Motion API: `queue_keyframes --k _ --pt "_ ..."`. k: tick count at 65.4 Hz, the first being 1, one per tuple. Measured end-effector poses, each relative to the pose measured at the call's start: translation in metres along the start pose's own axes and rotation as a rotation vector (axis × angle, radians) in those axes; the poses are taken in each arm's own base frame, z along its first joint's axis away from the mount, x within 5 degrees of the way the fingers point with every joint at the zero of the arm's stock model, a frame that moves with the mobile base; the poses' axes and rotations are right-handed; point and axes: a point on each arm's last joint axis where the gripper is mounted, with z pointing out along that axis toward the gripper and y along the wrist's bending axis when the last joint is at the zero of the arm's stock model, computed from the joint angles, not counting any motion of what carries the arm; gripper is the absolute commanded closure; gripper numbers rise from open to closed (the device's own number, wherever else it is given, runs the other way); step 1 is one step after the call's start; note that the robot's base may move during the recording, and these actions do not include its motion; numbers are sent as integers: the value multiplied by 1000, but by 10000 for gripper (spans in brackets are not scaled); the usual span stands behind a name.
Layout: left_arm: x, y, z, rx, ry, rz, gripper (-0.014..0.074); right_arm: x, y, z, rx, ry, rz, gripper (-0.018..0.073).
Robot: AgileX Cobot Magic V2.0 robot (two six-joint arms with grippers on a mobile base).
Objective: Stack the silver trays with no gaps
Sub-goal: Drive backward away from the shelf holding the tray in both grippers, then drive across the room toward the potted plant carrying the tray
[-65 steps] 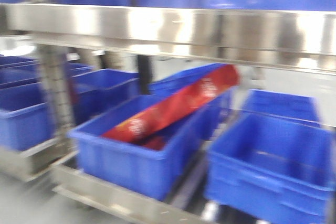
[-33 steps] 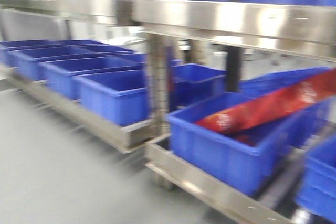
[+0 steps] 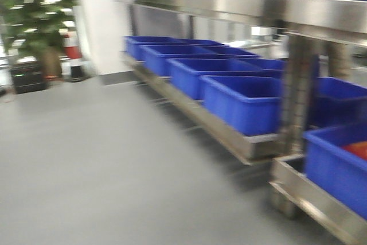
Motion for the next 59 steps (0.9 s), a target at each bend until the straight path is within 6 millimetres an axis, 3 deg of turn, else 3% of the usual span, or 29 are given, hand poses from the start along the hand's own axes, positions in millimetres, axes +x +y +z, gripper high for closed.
queue_keyframes --k 59 --pt "0 0 0 -3 -4 3 612 0 0 0 0 0 -2 574"
